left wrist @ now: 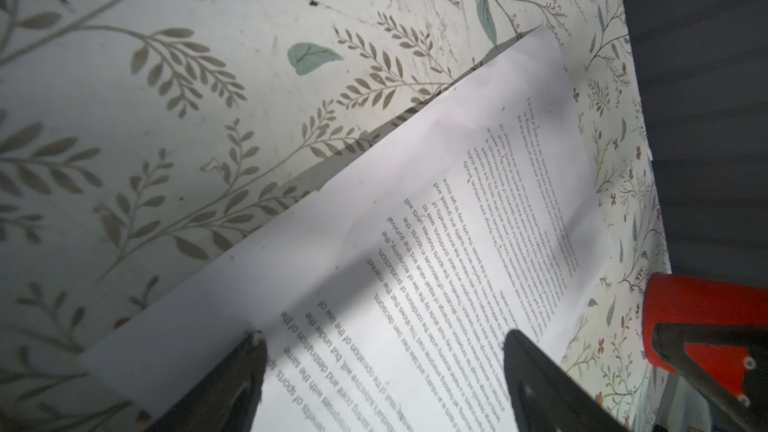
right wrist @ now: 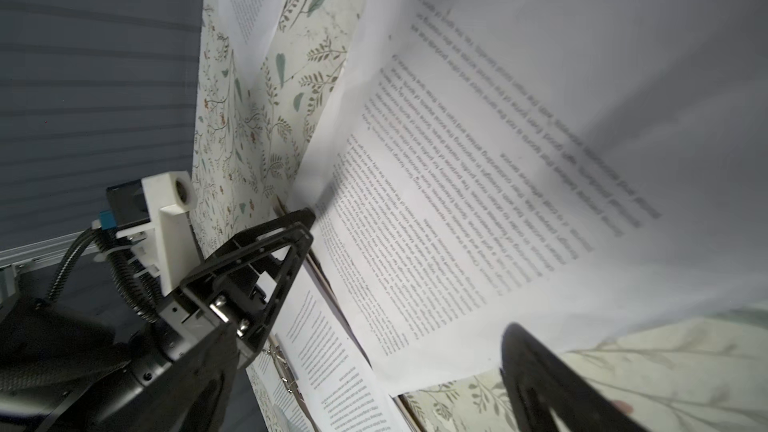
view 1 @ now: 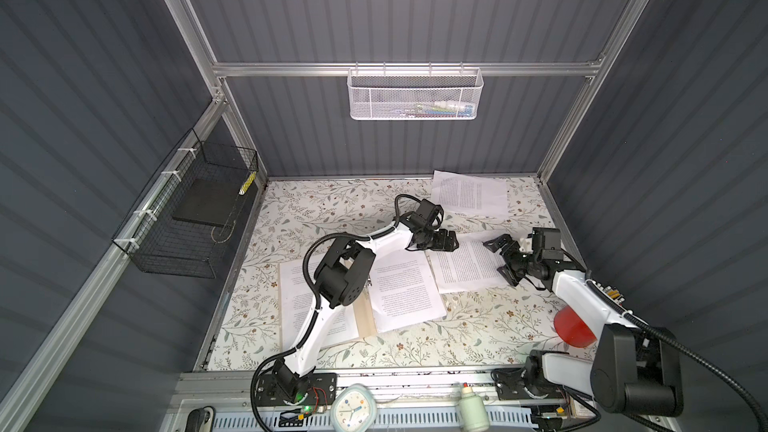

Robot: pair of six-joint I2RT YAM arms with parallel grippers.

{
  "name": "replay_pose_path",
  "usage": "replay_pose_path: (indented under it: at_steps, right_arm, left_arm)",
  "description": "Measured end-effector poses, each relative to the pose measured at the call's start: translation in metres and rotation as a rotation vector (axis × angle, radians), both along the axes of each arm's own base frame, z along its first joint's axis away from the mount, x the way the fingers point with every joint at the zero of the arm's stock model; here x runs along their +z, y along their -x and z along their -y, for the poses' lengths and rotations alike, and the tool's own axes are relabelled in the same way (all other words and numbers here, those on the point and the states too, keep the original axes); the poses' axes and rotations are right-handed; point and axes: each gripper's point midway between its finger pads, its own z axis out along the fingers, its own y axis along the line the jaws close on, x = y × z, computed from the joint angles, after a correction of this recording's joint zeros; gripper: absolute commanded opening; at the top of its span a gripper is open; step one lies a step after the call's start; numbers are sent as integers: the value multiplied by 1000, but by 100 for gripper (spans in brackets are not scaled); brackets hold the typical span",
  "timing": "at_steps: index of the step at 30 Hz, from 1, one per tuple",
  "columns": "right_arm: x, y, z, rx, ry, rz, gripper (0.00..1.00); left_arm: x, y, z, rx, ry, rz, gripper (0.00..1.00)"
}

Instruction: Put the files into the folder

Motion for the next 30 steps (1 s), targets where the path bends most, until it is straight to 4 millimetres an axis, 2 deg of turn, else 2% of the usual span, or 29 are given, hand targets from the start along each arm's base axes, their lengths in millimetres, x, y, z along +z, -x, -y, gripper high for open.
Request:
replay_pose_path:
  at_steps: [5, 12, 17, 20, 25, 30]
  right_arm:
    - [-10, 1, 26, -34, 73, -56, 99]
    - [-11, -7, 61, -92, 223, -108, 99]
    - [-27, -4, 77, -122, 281, -180, 99]
    - [-35, 0, 83, -135, 299, -216, 99]
    - [-36, 2, 91, -160, 312, -226, 99]
    - [-36, 3, 100, -183, 311, -228, 99]
  left_arm:
    - [14, 8, 12, -56, 41, 38, 94]
    - [41, 46, 52, -179, 114, 85, 95]
    - [43, 76, 70, -250, 136, 64, 95]
    - [43, 85, 74, -273, 145, 49, 95]
    - [43, 97, 82, -300, 165, 29, 95]
    - [24, 106, 86, -313, 155, -12, 95]
